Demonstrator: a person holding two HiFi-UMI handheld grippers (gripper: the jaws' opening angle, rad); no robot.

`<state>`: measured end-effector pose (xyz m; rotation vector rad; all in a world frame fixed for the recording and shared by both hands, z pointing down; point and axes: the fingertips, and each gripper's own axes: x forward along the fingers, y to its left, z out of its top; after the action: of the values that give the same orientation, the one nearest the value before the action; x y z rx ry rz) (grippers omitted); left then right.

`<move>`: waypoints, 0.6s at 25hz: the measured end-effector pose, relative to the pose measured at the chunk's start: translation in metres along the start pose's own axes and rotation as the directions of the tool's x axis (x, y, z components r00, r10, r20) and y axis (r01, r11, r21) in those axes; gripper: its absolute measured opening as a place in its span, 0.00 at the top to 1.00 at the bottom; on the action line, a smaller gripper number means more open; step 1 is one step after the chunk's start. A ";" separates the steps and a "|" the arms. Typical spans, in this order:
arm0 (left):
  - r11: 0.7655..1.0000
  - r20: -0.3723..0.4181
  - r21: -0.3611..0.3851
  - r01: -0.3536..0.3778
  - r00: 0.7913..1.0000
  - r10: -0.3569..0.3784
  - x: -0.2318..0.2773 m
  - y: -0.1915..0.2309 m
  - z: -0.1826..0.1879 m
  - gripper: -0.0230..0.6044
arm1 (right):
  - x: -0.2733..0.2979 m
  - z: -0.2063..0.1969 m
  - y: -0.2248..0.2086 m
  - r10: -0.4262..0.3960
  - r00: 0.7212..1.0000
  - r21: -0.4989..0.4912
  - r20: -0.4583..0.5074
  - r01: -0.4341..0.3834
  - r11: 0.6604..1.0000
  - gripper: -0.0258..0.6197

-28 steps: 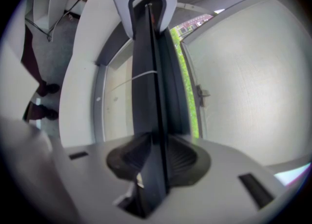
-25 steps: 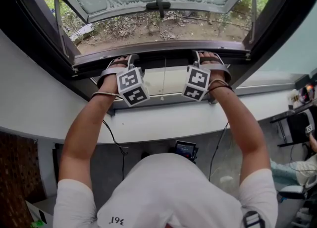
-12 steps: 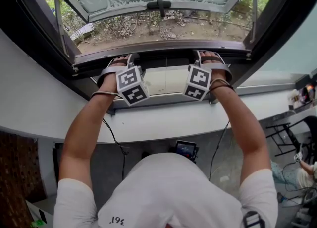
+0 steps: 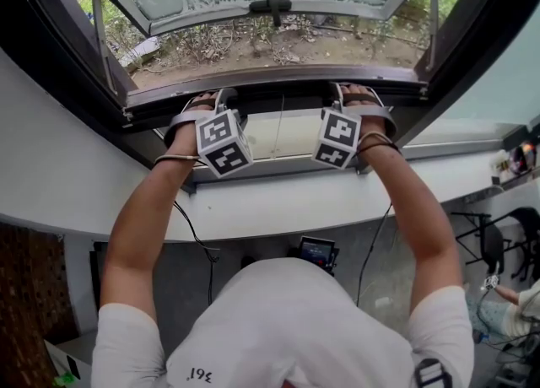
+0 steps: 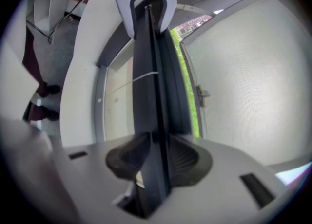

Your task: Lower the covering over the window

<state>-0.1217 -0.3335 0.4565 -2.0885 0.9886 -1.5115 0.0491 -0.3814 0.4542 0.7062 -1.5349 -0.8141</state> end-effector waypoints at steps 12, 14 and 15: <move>0.999 0.028 -0.042 -0.012 1.000 0.013 -0.002 0.001 0.000 0.65 | 0.000 0.000 0.003 0.007 1.000 -0.004 0.002 -0.007 1.000 0.74; 0.998 0.039 -0.067 -0.011 0.999 0.013 -0.004 0.002 0.001 0.65 | 0.000 0.000 0.003 0.006 1.000 -0.005 0.002 -0.006 1.000 0.74; 0.997 0.044 -0.077 -0.011 0.999 0.015 -0.005 0.003 0.002 0.65 | 0.000 0.000 0.003 0.006 1.000 -0.005 0.003 -0.006 1.000 0.74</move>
<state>-0.1220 -0.3318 0.4511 -2.1539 1.0572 -1.4361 0.0496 -0.3793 0.4565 0.6969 -1.5361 -0.8150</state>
